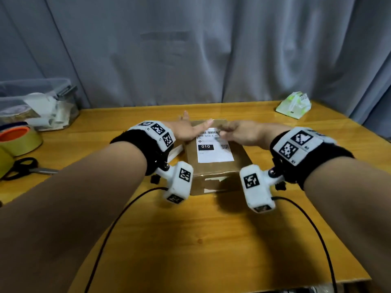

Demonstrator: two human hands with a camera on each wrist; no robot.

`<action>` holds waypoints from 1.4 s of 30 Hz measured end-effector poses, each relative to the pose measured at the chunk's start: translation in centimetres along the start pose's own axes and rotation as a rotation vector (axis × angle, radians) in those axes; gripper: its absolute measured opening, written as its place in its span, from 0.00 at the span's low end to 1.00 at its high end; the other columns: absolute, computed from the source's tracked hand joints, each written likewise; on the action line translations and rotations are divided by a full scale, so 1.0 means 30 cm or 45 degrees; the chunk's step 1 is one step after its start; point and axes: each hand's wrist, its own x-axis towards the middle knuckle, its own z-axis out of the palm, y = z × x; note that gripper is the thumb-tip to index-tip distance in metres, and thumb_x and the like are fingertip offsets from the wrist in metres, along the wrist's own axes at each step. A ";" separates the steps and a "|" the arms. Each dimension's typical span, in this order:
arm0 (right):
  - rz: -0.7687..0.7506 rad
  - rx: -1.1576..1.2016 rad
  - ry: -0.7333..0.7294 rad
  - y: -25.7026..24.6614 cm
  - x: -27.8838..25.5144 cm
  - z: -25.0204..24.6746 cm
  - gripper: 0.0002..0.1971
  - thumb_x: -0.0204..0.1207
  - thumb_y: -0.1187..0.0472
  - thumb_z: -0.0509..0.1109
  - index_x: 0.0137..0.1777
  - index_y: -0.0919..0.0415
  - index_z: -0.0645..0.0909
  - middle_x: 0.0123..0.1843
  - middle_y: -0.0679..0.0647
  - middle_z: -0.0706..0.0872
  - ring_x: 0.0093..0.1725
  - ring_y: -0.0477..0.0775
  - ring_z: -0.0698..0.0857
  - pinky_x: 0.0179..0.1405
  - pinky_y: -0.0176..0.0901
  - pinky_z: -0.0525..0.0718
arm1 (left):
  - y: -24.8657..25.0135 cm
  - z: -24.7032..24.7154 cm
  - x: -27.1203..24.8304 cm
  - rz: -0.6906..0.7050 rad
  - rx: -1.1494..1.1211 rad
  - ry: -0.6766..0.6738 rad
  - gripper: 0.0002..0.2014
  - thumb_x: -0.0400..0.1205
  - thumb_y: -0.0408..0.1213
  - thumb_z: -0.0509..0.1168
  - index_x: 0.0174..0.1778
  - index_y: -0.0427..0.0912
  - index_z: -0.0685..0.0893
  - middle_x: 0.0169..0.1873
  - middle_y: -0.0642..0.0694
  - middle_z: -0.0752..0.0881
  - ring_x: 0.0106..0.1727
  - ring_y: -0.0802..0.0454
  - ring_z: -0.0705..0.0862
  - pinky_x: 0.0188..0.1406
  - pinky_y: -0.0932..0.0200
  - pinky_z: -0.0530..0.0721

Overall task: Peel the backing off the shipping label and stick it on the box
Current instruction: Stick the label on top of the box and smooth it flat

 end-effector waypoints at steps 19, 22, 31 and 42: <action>0.016 -0.416 -0.141 -0.119 0.134 0.096 0.42 0.74 0.28 0.33 0.82 0.52 0.32 0.85 0.50 0.31 0.84 0.52 0.33 0.80 0.65 0.30 | -0.055 0.039 0.161 0.041 -0.467 0.278 0.18 0.87 0.38 0.53 0.71 0.36 0.68 0.71 0.33 0.69 0.70 0.39 0.72 0.64 0.57 0.70; -0.005 -0.445 -0.163 -0.114 0.140 0.129 0.39 0.76 0.31 0.33 0.82 0.52 0.32 0.85 0.47 0.32 0.84 0.49 0.34 0.81 0.63 0.30 | -0.066 0.032 0.135 0.100 -0.488 0.271 0.19 0.88 0.38 0.49 0.72 0.33 0.69 0.71 0.33 0.74 0.72 0.40 0.72 0.65 0.58 0.70; 0.365 -0.670 -0.081 0.018 0.082 -0.006 0.42 0.71 0.27 0.27 0.83 0.47 0.35 0.85 0.45 0.33 0.84 0.57 0.34 0.78 0.72 0.29 | -0.066 0.037 0.113 0.116 -0.386 0.298 0.20 0.89 0.42 0.45 0.74 0.36 0.68 0.70 0.35 0.77 0.70 0.40 0.76 0.64 0.55 0.72; 0.153 -0.454 -0.099 -0.015 0.087 0.080 0.36 0.77 0.32 0.30 0.83 0.44 0.37 0.85 0.41 0.35 0.85 0.51 0.36 0.79 0.68 0.30 | -0.081 0.054 0.140 0.091 -0.263 0.368 0.20 0.89 0.41 0.45 0.73 0.36 0.70 0.69 0.33 0.78 0.68 0.37 0.77 0.66 0.52 0.73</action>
